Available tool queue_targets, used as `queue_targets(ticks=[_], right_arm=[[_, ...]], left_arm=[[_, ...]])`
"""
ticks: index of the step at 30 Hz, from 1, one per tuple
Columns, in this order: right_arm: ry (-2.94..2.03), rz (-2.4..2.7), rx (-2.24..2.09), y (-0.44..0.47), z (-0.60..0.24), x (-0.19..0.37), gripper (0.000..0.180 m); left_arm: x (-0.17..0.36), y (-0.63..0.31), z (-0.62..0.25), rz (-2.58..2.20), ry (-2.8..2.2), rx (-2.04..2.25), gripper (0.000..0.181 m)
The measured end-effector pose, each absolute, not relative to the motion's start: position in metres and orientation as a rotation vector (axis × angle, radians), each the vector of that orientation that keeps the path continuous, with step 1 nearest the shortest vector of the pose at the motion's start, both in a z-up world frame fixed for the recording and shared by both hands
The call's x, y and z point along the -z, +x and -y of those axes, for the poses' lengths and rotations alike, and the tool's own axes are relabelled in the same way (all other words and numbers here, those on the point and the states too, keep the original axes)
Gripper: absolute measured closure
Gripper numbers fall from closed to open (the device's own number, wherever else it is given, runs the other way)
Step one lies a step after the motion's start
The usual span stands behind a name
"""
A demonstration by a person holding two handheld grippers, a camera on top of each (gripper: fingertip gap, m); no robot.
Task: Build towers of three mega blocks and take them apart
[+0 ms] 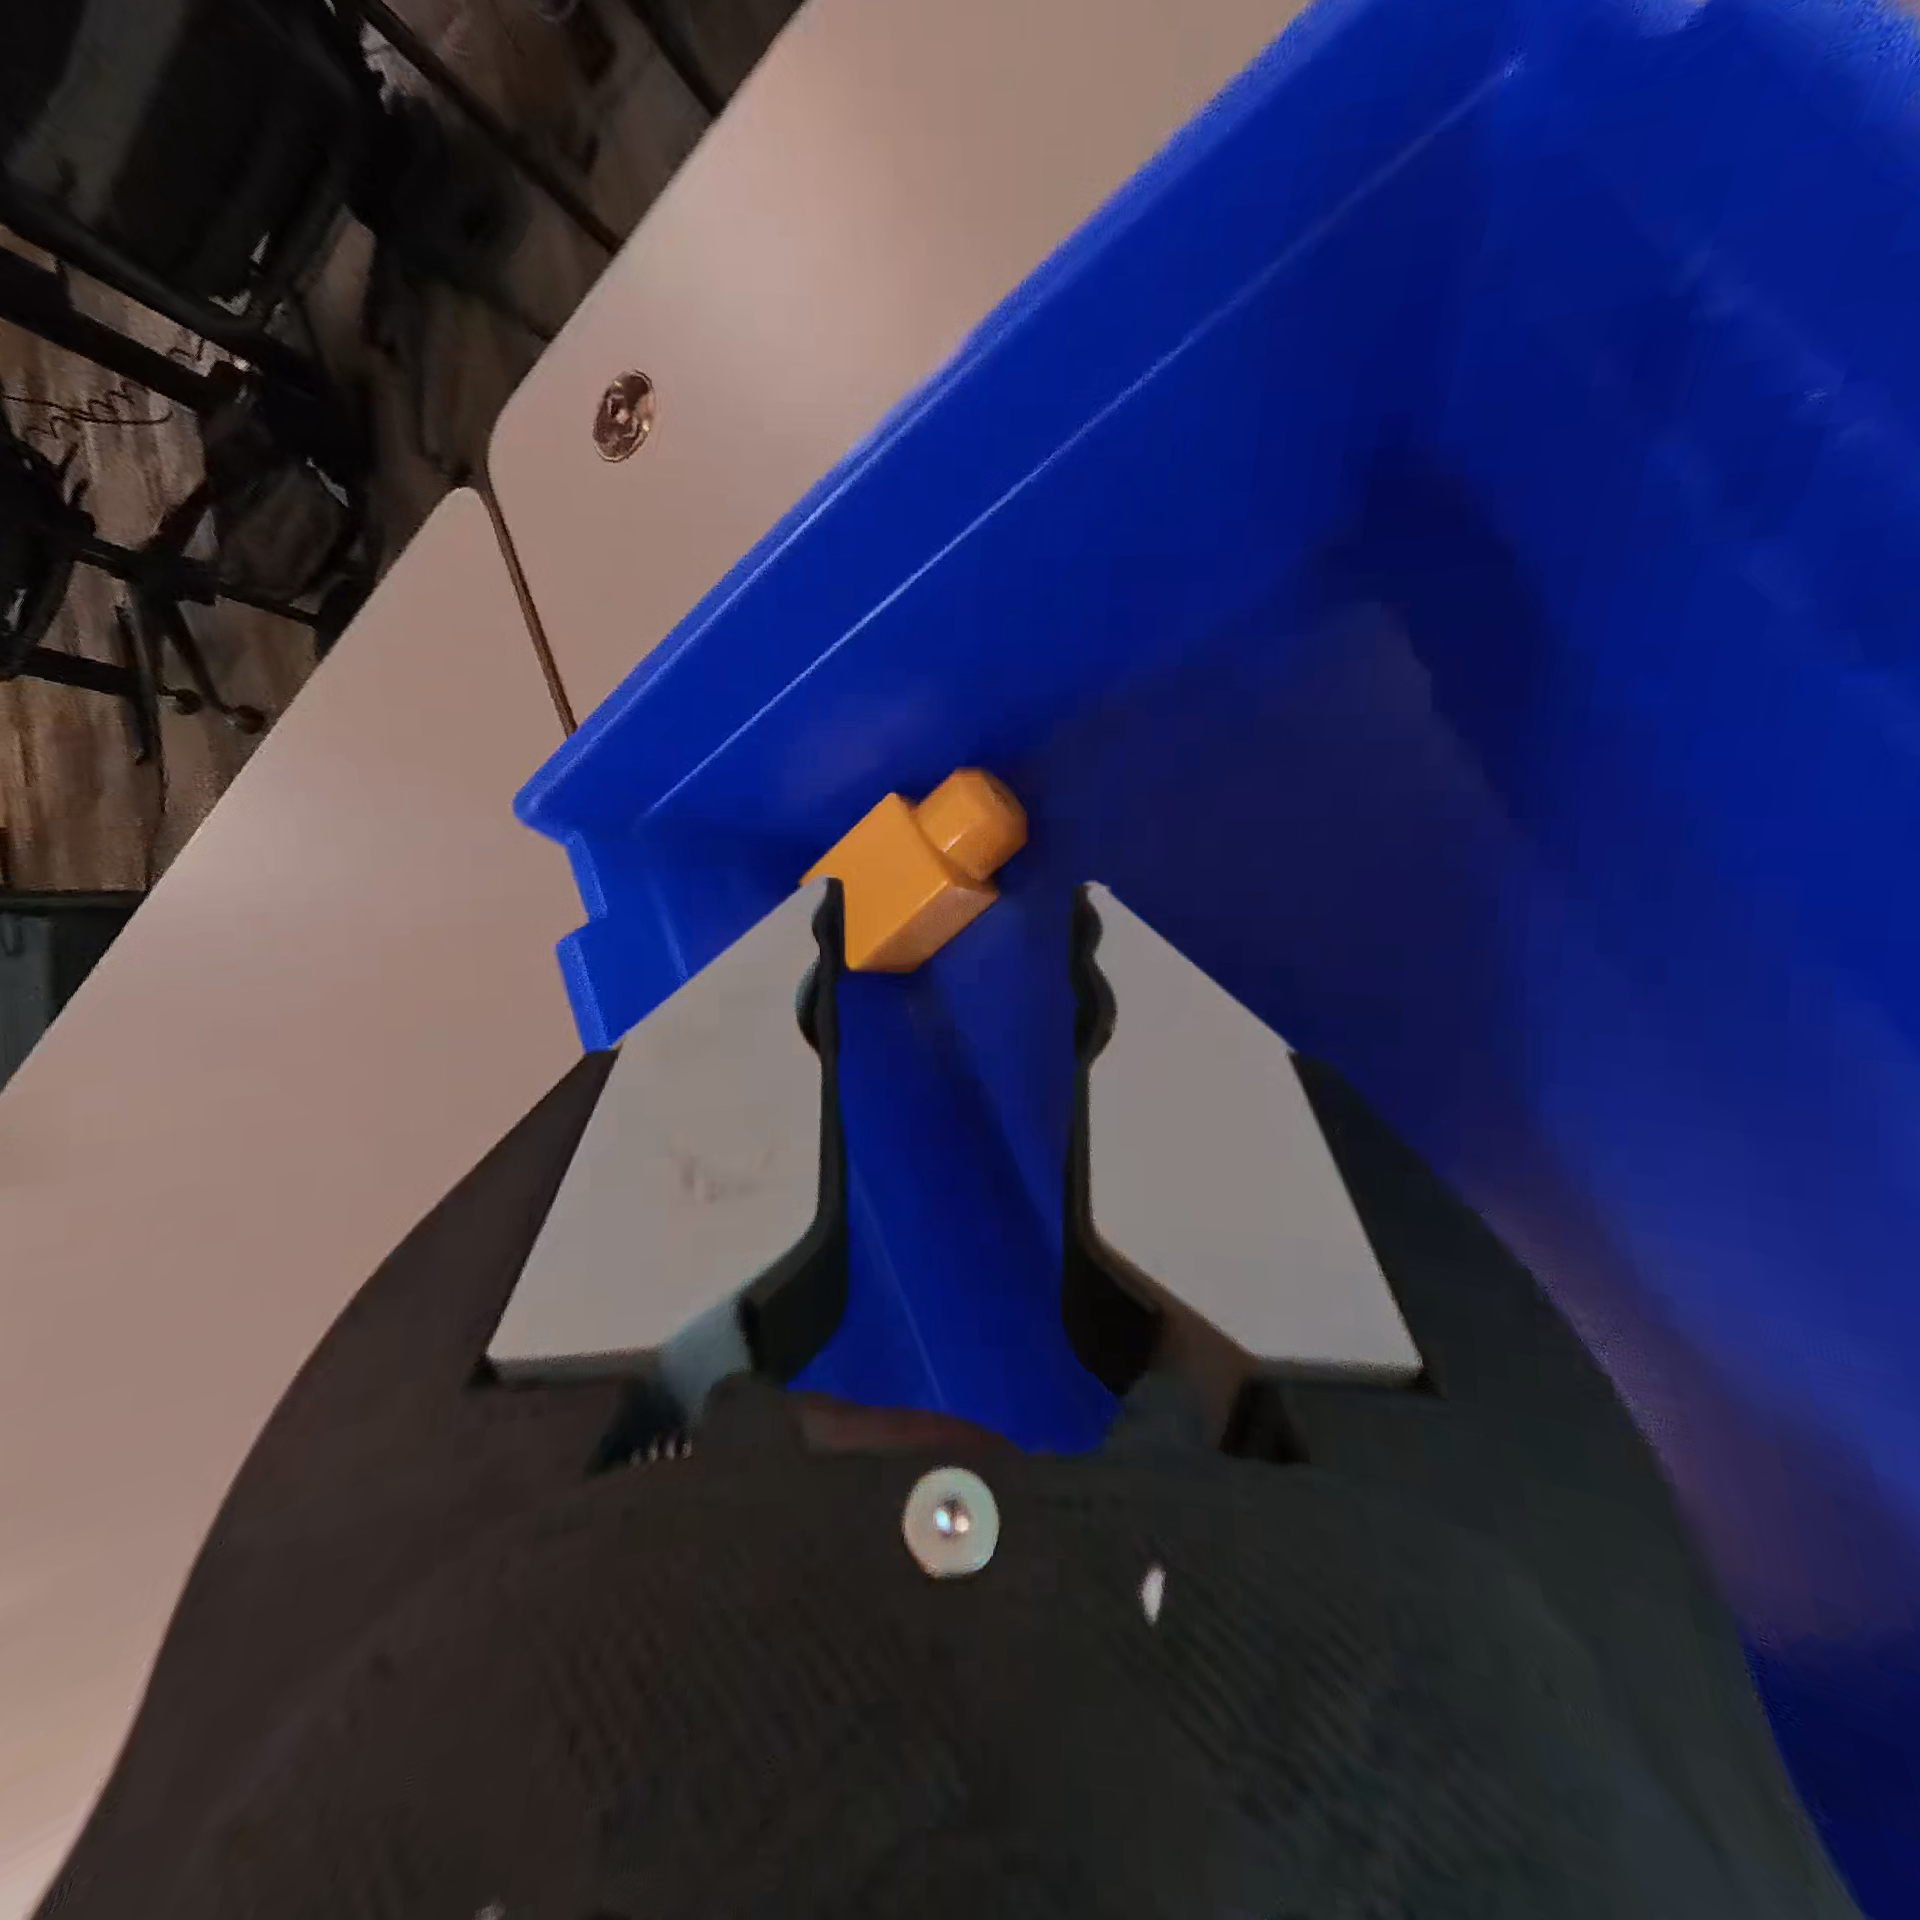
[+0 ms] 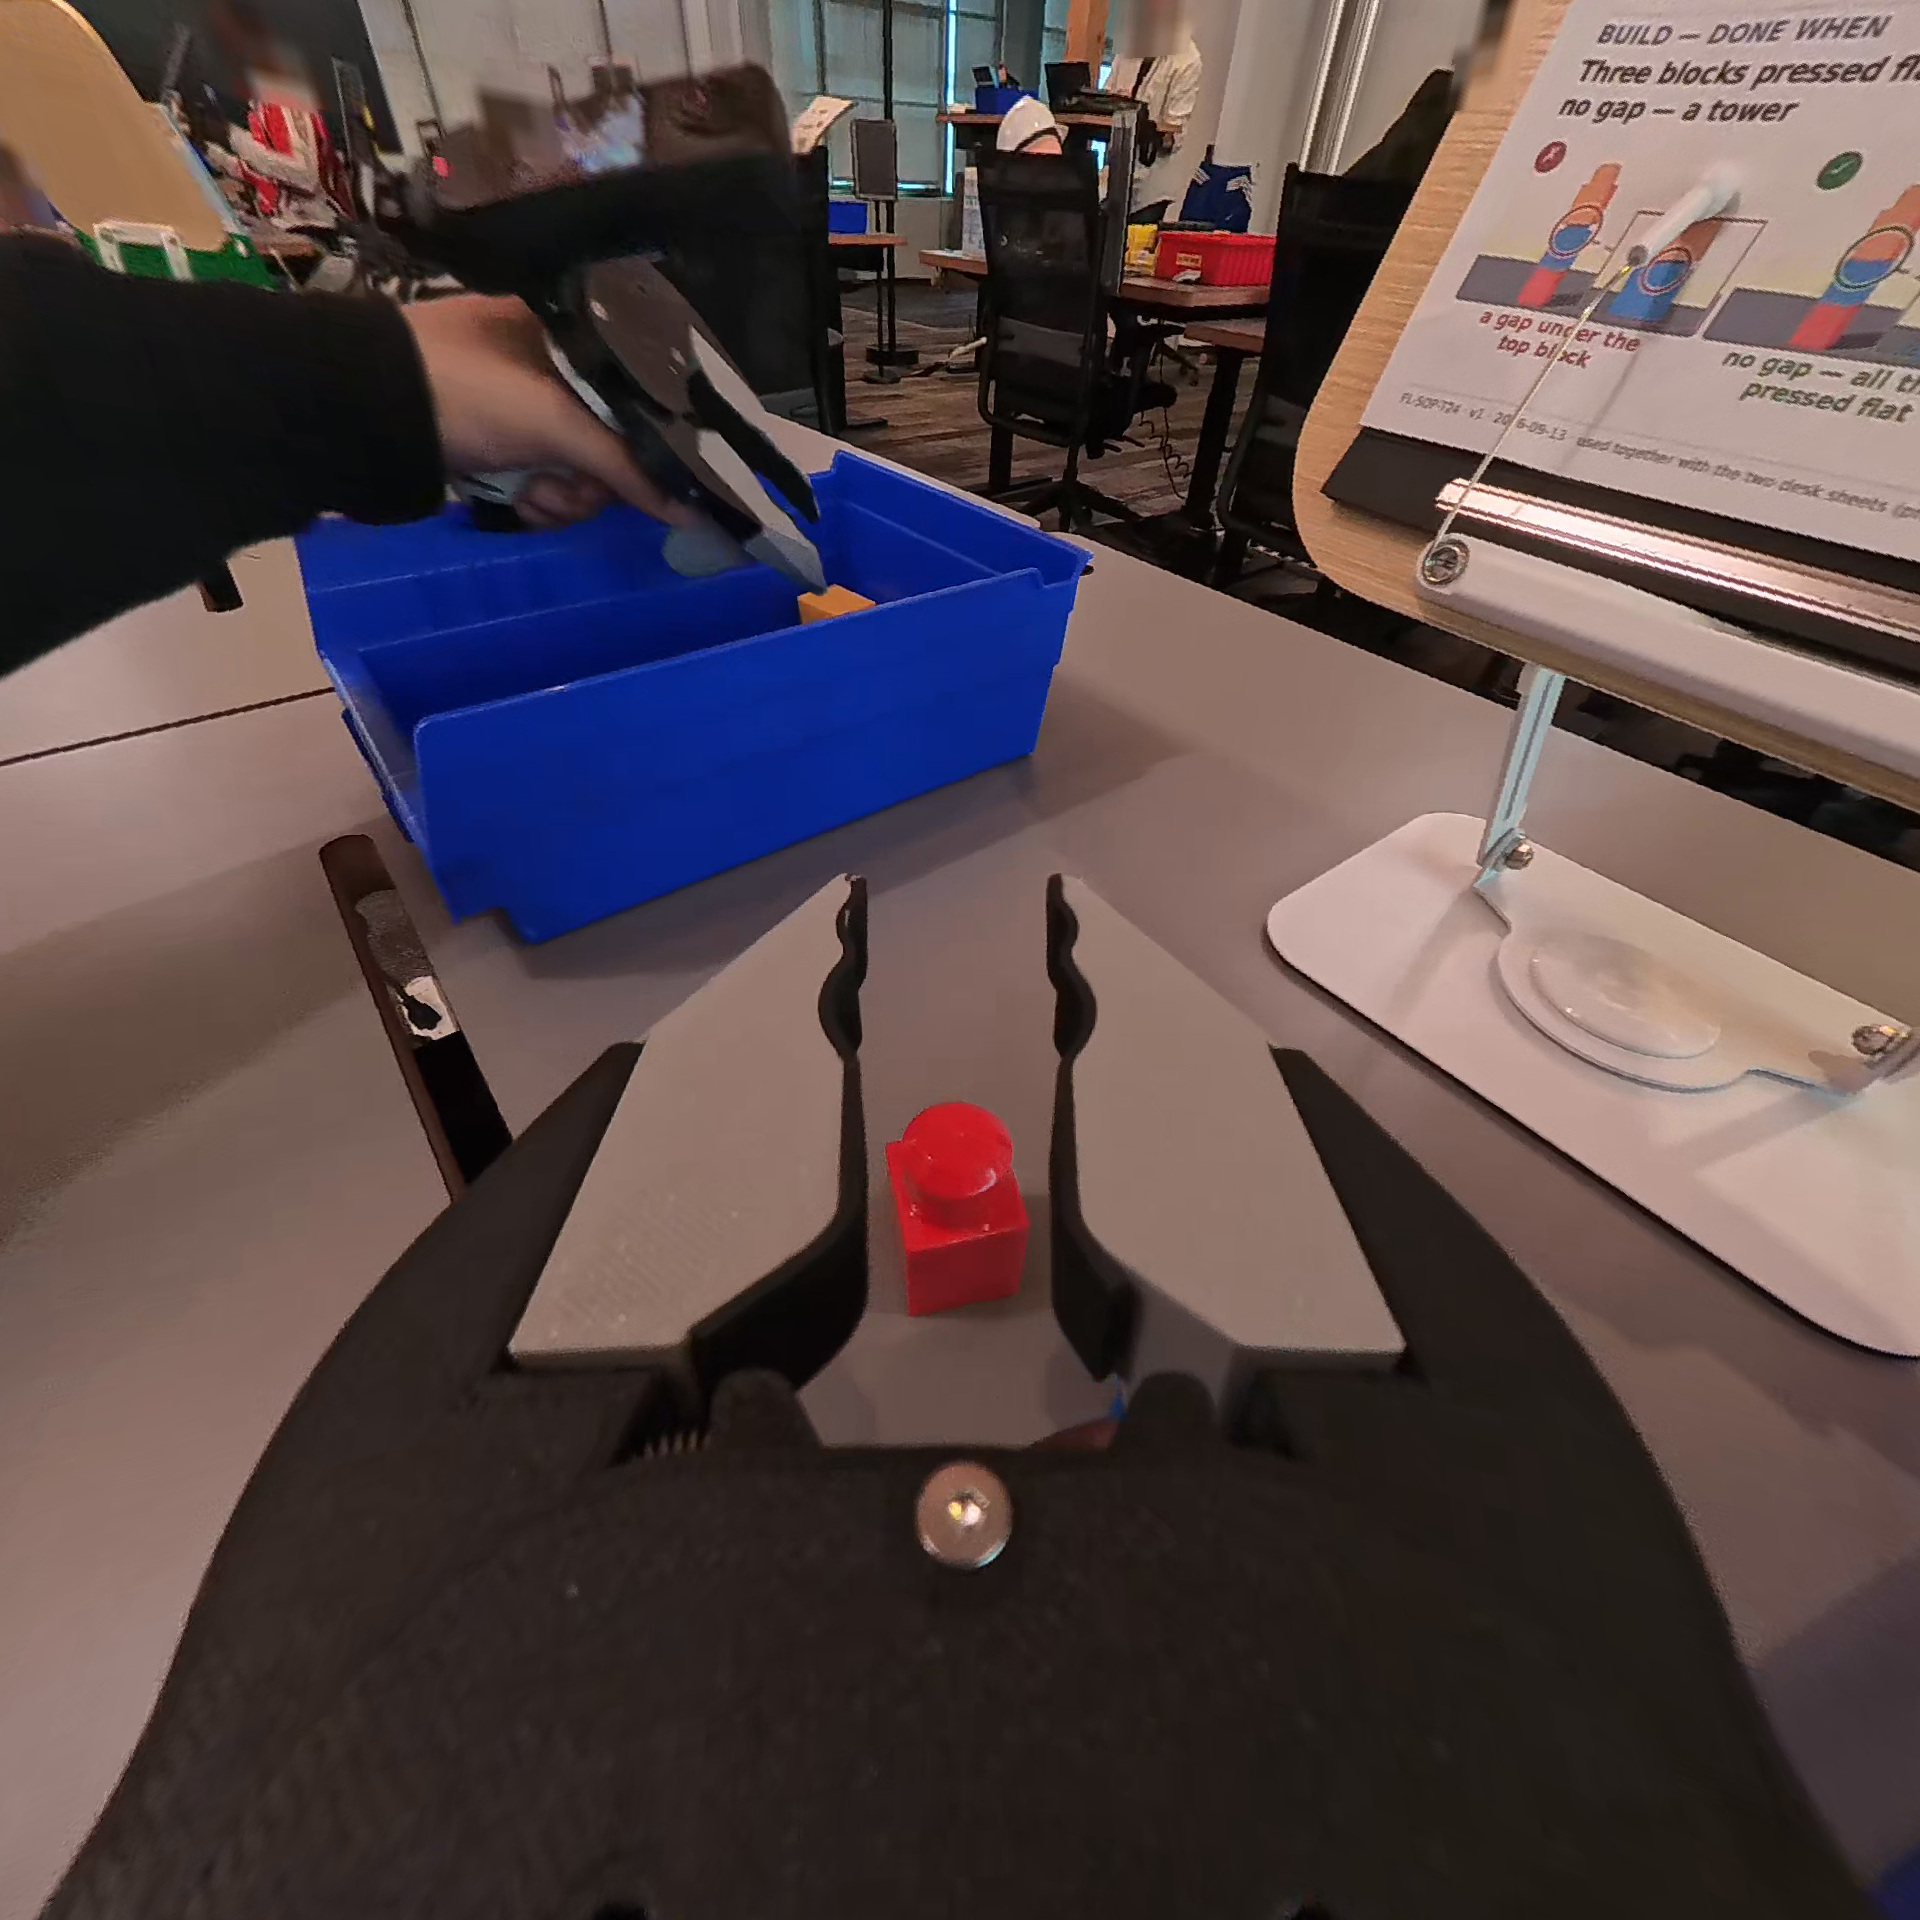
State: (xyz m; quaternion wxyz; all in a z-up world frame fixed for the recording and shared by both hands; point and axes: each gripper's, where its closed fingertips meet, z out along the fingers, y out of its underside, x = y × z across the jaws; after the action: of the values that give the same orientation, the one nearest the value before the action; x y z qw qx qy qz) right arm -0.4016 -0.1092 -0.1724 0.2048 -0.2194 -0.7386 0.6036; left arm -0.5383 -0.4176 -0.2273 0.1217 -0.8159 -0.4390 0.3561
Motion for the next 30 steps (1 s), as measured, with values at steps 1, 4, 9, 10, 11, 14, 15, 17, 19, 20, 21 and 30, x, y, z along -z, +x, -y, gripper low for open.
queue_targets(ticks=[1, 4, 9, 10, 11, 14, 15, 17, 19, 20, 21, 30], right_arm=[[-0.615, 2.061, -1.692, -0.401, 0.110, 0.172, 0.148], [-0.647, 2.058, -1.709, -0.404, 0.108, 0.173, 0.149], [-0.800, 2.077, -1.698, -0.416, 0.096, 0.184, 0.148], [-0.812, 2.075, -1.732, -0.415, 0.097, 0.182, 0.147], [-0.816, 2.073, -1.762, -0.413, 0.097, 0.180, 0.146], [-0.811, 2.068, -1.765, -0.413, 0.096, 0.178, 0.146], [-0.815, 2.085, -1.737, -0.413, 0.096, 0.182, 0.146], [-0.824, 2.144, -1.666, -0.414, 0.097, 0.193, 0.145], [-0.821, 2.221, -1.614, -0.411, 0.101, 0.204, 0.142], [-0.811, 2.254, -1.604, -0.409, 0.104, 0.208, 0.141], [-0.799, 2.291, -1.592, -0.406, 0.106, 0.212, 0.141], [-0.758, 2.503, -1.364, -0.398, 0.105, 0.247, 0.137]], left_arm=[[0.233, -0.545, 0.421, 1.288, -2.404, -1.040, 0.139], [0.245, -0.558, 0.429, 1.320, -2.457, -0.998, 0.138], [0.257, -0.571, 0.438, 1.332, -2.550, -0.994, 0.139], [0.259, -0.573, 0.438, 1.332, -2.570, -0.987, 0.138], [0.261, -0.574, 0.438, 1.330, -2.590, -0.975, 0.137], [0.267, -0.575, 0.440, 1.339, -2.651, -0.968, 0.132], [0.267, -0.576, 0.440, 1.339, -2.656, -0.967, 0.132], [0.269, -0.574, 0.440, 1.343, -2.667, -0.956, 0.132], [0.278, -0.567, 0.443, 1.378, -2.704, -0.892, 0.135], [0.281, -0.564, 0.445, 1.388, -2.721, -0.889, 0.128], [0.281, -0.564, 0.446, 1.377, -2.735, -0.918, 0.130], [0.271, -0.548, 0.442, 1.340, -2.812, -0.966, 0.170]])
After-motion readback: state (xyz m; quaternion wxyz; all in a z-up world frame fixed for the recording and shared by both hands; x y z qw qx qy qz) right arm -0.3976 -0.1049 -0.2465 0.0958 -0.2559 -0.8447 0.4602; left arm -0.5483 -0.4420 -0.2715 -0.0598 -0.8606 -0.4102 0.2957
